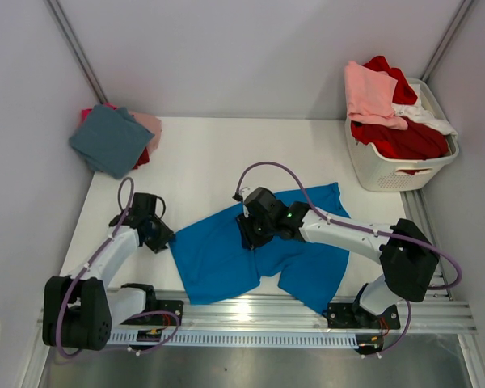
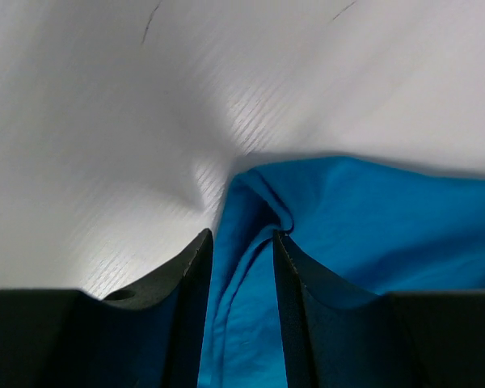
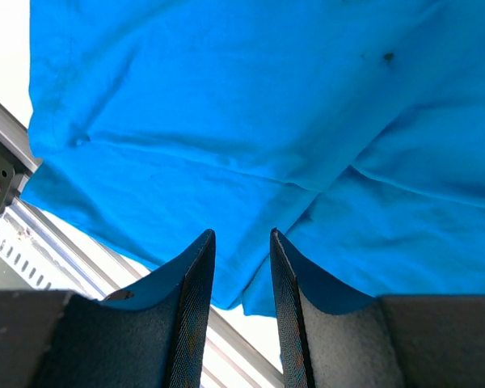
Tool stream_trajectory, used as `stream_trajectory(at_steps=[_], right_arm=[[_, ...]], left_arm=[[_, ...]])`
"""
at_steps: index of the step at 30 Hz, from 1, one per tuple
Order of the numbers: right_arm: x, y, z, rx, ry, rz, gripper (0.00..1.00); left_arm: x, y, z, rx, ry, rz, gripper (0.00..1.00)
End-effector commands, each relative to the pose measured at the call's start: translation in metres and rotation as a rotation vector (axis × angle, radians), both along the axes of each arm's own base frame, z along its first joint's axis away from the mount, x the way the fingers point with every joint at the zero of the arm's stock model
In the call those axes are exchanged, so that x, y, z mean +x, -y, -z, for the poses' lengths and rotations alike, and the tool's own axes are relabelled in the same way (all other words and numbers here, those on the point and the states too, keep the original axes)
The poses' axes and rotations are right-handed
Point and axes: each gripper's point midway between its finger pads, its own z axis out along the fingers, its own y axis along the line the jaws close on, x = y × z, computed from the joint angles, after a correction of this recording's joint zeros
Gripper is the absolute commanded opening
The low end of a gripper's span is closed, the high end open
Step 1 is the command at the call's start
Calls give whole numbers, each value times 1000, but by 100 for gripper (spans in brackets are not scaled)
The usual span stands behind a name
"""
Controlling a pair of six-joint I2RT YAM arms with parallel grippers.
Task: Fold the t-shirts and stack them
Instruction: Fold the flattened tshirt in 1/3 of the way
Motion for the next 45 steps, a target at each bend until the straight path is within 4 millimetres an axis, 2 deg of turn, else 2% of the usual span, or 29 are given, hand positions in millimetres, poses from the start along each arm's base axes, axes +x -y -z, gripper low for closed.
stream_trajectory(at_steps=[1, 6, 20, 31, 39, 45], right_arm=[[-1, 2, -8, 14, 11, 6, 38], [0, -1, -6, 11, 9, 4, 38], [5, -2, -6, -4, 15, -4, 37], [7, -1, -3, -14, 10, -9, 37], [9, -5, -7, -3, 13, -8, 37], [9, -3, -7, -6, 13, 3, 37]], left_arm=[[31, 7, -20, -13, 117, 42, 40], [41, 6, -29, -4, 162, 56, 40], [58, 2, -24, 26, 130, 36, 38], [65, 18, -35, -68, 205, 52, 37], [56, 16, -11, -39, 112, 65, 35], [53, 18, -3, -38, 83, 74, 29]])
